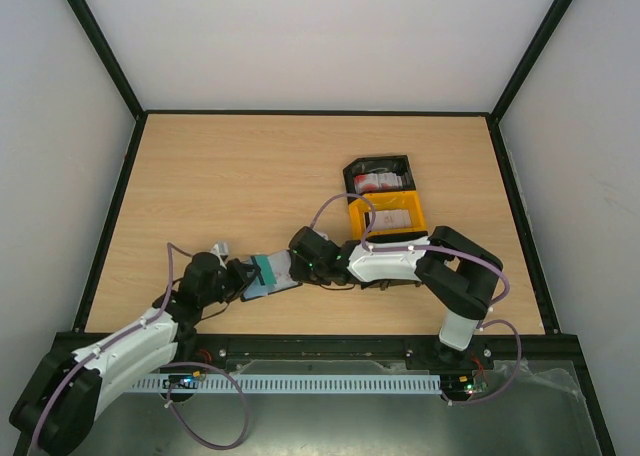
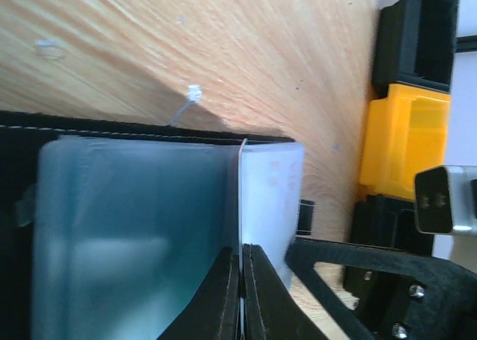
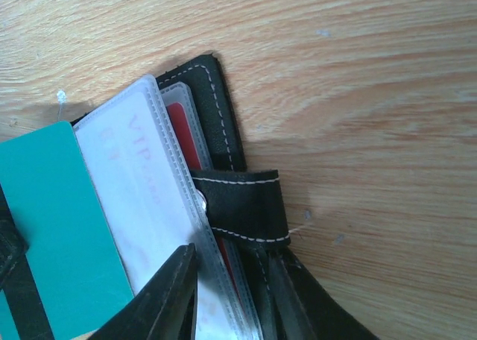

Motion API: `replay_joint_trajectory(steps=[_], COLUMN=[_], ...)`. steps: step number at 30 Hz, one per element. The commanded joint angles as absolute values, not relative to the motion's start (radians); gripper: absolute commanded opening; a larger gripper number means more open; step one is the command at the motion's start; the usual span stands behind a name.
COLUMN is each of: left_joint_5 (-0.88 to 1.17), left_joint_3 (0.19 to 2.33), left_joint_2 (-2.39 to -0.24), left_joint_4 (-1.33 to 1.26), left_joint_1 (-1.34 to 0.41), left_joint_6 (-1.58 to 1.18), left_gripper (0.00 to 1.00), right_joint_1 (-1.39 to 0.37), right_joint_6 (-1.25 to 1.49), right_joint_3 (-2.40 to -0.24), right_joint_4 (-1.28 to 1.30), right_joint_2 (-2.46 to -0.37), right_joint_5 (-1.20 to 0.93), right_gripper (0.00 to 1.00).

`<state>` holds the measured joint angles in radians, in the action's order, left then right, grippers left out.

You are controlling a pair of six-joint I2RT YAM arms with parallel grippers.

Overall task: Put the credit cards into the card holder
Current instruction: Insert the credit card into the card holder.

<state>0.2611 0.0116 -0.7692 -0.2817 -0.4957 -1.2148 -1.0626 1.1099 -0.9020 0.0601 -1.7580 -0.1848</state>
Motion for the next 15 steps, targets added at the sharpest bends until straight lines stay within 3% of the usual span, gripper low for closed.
replay_joint_trajectory(steps=[1,7,15], left_joint_5=[0.201,0.207,0.255], left_joint_3=[-0.032,-0.009,0.006], left_joint_2=[-0.738,-0.73,-0.781], left_joint_4=[-0.165,-0.15,-0.21], left_joint_1=[-0.502,-0.502,-0.502], left_joint_6=[-1.176,-1.167,-1.146], left_gripper=[0.03,0.03,0.03], right_joint_1=[-1.069,-1.069,-1.07], right_joint_6=[1.133,1.149,1.189], right_joint_3=[-0.869,-0.856,-0.836], right_joint_4=[0.095,0.12,0.102], right_joint_2=[-1.781,-1.792,-1.772], right_joint_5=[-0.129,-0.069,-0.024], right_gripper=[0.24,0.11,0.08])
